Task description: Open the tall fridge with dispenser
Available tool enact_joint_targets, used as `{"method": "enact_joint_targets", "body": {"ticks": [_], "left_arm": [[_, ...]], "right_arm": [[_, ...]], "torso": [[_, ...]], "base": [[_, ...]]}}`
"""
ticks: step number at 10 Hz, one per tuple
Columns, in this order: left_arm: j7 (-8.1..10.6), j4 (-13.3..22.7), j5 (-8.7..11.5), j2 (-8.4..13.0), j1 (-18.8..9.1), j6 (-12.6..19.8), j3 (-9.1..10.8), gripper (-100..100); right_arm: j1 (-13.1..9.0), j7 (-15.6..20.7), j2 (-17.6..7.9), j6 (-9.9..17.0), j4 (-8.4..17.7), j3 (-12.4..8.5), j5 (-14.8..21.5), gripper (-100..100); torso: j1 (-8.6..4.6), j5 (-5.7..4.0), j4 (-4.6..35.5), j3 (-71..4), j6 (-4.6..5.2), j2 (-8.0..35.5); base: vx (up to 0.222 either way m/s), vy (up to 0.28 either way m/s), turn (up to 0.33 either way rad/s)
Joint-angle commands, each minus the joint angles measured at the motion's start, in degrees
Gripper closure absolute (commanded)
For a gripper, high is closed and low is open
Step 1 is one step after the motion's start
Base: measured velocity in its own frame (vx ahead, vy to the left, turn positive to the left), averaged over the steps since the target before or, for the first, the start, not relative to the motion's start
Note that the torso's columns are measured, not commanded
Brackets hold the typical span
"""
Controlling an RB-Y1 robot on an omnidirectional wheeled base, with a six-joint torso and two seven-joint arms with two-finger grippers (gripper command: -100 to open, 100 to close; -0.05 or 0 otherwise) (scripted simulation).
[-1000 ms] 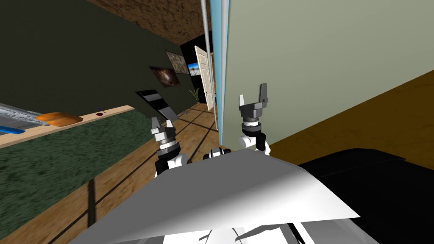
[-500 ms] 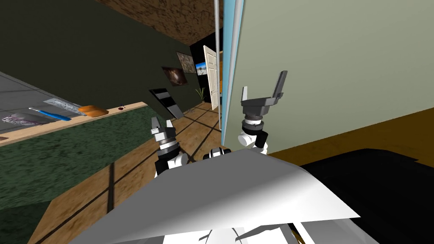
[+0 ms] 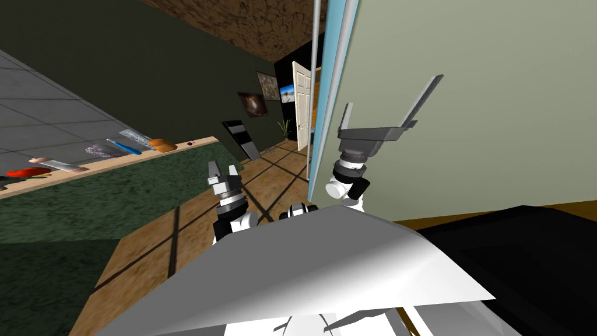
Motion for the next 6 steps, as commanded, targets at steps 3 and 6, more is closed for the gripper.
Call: {"method": "enact_joint_targets", "body": {"ticks": [3, 6], "left_arm": [[0.00, 0.0, 0.0, 0.0, 0.0, 0.0, 0.01, 0], [0.00, 0.0, 0.0, 0.0, 0.0, 0.0, 0.00, 0]], "right_arm": [[-4.6, -0.1, 0.0, -5.0, -0.1, 1.5, -7.0, -100], [-8.3, -0.3, 0.0, -8.5, 0.0, 2.4, -11.7, -100]], "torso": [[-0.04, -0.01, 0.0, 0.0, 0.05, 0.0], [-0.02, -0.01, 0.0, 0.0, 0.01, 0.0]], "base": [[0.015, -0.005, 0.194], [0.020, -0.009, 0.244]]}}
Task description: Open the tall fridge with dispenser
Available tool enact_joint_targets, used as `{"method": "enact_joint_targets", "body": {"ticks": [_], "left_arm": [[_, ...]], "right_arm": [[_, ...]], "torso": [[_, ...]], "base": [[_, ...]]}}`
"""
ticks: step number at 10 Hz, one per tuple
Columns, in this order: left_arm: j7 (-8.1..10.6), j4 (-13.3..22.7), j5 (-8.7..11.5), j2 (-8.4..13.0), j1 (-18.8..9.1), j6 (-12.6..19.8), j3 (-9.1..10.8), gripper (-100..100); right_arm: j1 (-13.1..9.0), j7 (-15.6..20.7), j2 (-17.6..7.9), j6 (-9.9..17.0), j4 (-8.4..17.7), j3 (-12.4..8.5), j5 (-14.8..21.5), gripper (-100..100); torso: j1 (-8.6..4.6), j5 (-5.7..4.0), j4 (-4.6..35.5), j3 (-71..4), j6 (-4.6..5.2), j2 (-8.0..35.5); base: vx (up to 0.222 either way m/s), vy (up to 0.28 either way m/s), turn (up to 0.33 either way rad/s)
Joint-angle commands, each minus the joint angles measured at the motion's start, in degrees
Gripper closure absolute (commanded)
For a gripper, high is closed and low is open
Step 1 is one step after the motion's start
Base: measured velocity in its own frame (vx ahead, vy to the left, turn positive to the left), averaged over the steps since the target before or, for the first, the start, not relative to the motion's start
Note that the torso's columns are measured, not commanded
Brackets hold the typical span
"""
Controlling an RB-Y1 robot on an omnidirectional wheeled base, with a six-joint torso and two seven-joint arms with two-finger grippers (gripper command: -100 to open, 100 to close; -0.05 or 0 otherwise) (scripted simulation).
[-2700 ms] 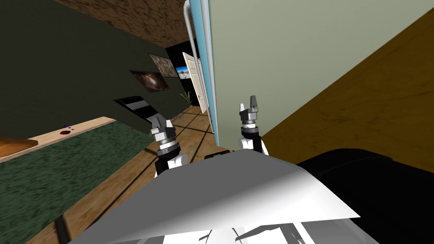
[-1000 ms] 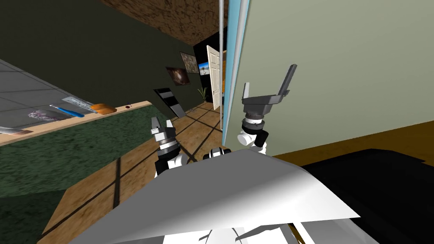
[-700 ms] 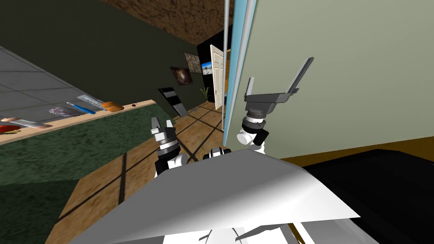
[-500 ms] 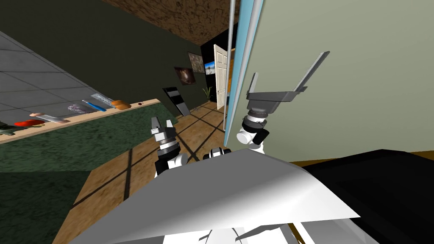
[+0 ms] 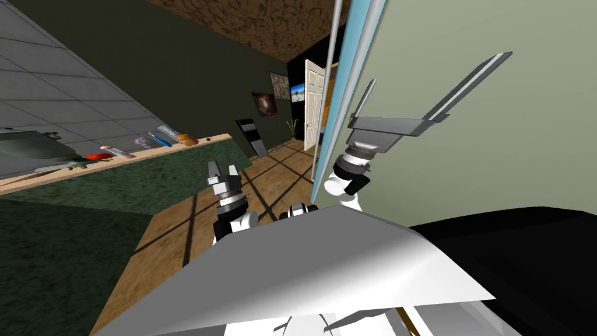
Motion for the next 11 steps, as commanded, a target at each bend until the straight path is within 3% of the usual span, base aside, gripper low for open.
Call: {"method": "enact_joint_targets", "body": {"ticks": [1, 4, 7, 9, 10, 11], "left_arm": [[0.00, 0.0, 0.0, 0.0, 0.0, 0.0, 0.00, 0], [0.00, 0.0, 0.0, 0.0, 0.0, 0.0, 0.00, 0], [0.00, 0.0, 0.0, 0.0, 0.0, 0.0, 0.00, 0], [0.00, 0.0, 0.0, 0.0, 0.0, 0.0, 0.00, 0], [0.00, 0.0, 0.0, 0.0, 0.0, 0.0, 0.00, 0], [0.00, 0.0, 0.0, 0.0, 0.0, 0.0, 0.01, 0]], "right_arm": [[-2.4, -0.1, 0.0, -3.6, 0.0, 0.9, -4.4, -100], [-6.0, -0.3, 0.1, -7.8, 0.2, 1.7, -9.3, -100], [-7.7, -0.4, 0.1, -10.0, 0.2, 2.0, -12.6, -100], [-11.0, -0.6, 0.0, -13.6, 0.4, 2.4, -16.7, -100], [-11.0, -0.6, 0.0, -14.4, 0.4, 2.4, -17.8, -100], [-12.7, -0.7, 0.0, -16.5, 0.5, 2.6, -19.8, -100]], "torso": [[0.01, 0.00, 0.0, 0.0, 0.00, 0.0], [-0.01, 0.00, 0.0, 0.0, 0.03, 0.0], [-0.01, 0.00, 0.0, 0.0, 0.00, 0.0], [0.00, 0.00, 0.0, 0.0, 0.00, 0.0], [-0.02, 0.00, 0.0, 0.0, 0.01, 0.0], [-0.04, -0.01, 0.0, 0.0, 0.07, 0.0]], "base": [[0.022, -0.012, 0.159], [0.019, -0.008, 0.184], [0.018, -0.011, 0.154], [0.025, -0.015, 0.298], [0.028, -0.020, 0.090], [0.027, -0.011, 0.169]]}}
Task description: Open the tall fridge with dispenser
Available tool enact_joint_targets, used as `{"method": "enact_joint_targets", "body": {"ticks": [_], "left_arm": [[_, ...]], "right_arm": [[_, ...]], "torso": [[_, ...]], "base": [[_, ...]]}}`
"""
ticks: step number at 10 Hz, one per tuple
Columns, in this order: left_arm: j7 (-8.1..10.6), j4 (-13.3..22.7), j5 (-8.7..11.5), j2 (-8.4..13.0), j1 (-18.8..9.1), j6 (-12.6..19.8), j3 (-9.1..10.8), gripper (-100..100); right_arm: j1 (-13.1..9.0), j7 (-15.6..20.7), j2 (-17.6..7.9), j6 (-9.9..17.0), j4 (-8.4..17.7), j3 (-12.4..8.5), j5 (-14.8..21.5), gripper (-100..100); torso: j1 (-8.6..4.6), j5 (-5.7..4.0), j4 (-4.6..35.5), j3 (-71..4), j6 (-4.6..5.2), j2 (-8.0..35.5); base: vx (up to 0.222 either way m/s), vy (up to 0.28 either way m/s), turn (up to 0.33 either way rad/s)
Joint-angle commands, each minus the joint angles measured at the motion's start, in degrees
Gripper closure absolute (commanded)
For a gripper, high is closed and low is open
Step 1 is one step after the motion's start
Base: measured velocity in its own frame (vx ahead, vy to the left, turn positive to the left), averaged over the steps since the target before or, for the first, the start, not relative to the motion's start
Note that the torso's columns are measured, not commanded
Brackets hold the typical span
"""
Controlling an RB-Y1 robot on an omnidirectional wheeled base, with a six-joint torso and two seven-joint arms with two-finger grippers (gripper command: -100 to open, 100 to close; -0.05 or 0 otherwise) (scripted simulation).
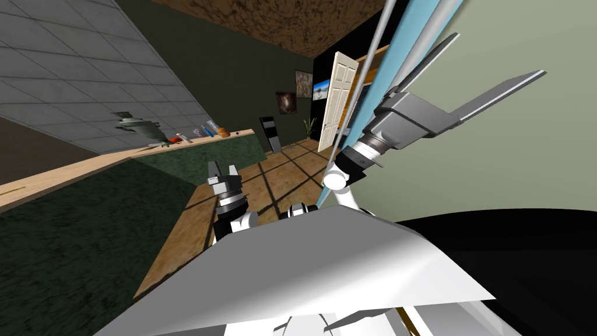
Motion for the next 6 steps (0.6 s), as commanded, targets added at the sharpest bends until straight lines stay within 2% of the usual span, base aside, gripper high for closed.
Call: {"method": "enact_joint_targets", "body": {"ticks": [1, 2, 4, 5, 6], "left_arm": [[0.00, 0.0, 0.0, 0.0, 0.0, 0.0, 0.00, 0], [0.00, 0.0, 0.0, 0.0, 0.0, 0.0, -0.01, 0], [0.00, 0.0, 0.0, 0.0, 0.0, 0.0, 0.00, 0], [0.00, 0.0, 0.0, 0.0, 0.0, 0.0, -0.01, 0], [0.00, 0.0, 0.0, 0.0, 0.0, 0.0, 0.00, 0]], "right_arm": [[-3.6, -0.2, -0.1, -4.4, 0.4, 0.4, -4.6, -100], [-3.6, -0.2, -0.1, -5.0, 0.4, 0.4, -5.7, -100], [-6.6, -0.4, -0.1, -8.5, 0.7, 0.5, -9.5, -100], [-6.6, -0.4, -0.1, -9.1, 0.7, 0.5, -10.4, -100], [-8.0, -0.5, 0.0, -11.0, 0.8, 0.5, -12.4, -100]], "torso": [[0.05, 0.01, 0.0, 0.0, -0.06, 0.0], [0.05, 0.02, 0.0, 0.0, -0.07, 0.0], [-0.01, -0.01, 0.0, 0.0, -0.09, 0.0], [-0.20, -0.11, -0.2, -0.3, -0.21, -0.3], [-0.36, -0.21, -0.3, -0.4, -0.19, -0.6]], "base": [[0.035, -0.019, 0.352], [0.024, -0.023, 0.120], [0.021, -0.016, 0.208], [0.006, -0.013, 0.139], [0.014, -0.014, 0.131]]}}
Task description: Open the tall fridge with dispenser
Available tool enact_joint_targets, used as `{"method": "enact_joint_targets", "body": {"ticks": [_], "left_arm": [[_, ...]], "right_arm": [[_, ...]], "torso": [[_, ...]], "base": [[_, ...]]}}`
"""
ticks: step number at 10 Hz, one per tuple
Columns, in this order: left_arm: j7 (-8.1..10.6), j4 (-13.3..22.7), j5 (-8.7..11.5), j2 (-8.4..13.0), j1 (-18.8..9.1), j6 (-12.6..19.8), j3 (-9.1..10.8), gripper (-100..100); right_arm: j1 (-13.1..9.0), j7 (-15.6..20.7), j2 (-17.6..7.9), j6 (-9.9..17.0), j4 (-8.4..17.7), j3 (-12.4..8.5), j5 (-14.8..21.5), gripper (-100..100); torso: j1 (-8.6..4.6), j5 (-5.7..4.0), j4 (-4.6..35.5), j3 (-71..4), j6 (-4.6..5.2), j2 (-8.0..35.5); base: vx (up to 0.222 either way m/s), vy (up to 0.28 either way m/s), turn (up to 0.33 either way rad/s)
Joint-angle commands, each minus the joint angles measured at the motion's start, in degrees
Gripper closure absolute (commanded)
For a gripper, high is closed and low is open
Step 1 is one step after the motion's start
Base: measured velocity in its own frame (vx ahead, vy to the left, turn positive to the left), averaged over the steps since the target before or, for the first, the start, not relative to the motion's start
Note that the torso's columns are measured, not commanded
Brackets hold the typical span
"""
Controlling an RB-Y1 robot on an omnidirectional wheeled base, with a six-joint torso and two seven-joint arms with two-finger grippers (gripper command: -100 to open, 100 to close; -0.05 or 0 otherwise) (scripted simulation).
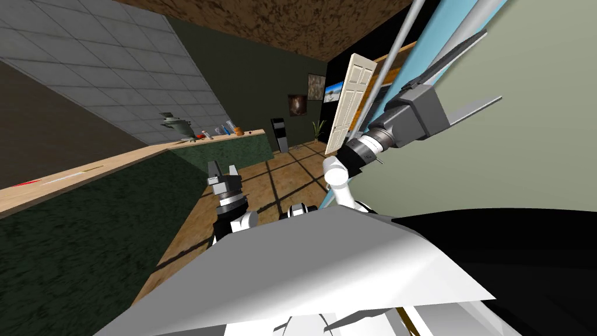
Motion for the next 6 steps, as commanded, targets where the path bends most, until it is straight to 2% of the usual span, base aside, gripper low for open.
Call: {"method": "enact_joint_targets", "body": {"ticks": [1, 2, 3, 4, 6], "left_arm": [[0.00, 0.0, 0.0, 0.0, 0.0, 0.0, 0.00, 0], [0.00, 0.0, 0.0, 0.0, 0.0, 0.0, 0.00, 0], [0.00, 0.0, 0.0, 0.0, 0.0, 0.0, 0.00, 0], [0.00, 0.0, 0.0, 0.0, 0.0, 0.0, 0.00, 0], [0.00, 0.0, 0.0, 0.0, 0.0, 0.0, 0.00, 0]], "right_arm": [[-2.7, -0.3, 0.2, -4.1, 0.1, 0.2, -4.5, -100], [-2.7, -0.3, 0.2, -4.4, 0.1, 0.2, -5.0, -100], [-3.9, -0.4, 0.4, -6.2, 0.1, 0.1, -6.8, -100], [-3.9, -0.4, 0.4, -6.2, 0.1, 0.1, -6.9, -100], [-6.2, -0.6, 1.0, -9.7, -0.1, -0.1, -10.1, -100]], "torso": [[-0.21, -0.12, -0.1, -0.2, -0.10, -0.3], [-0.40, -0.23, -0.3, -0.4, -0.17, -0.5], [-0.52, -0.33, -0.3, -0.4, -0.14, -0.7], [-0.69, -0.44, -0.5, -0.6, -0.25, -0.9], [-0.93, -0.56, -0.6, -0.8, -0.37, -1.2]], "base": [[0.018, -0.021, 0.255], [0.011, -0.015, 0.102], [0.013, -0.011, 0.127], [0.013, -0.005, 0.087], [0.020, -0.010, 0.190]]}}
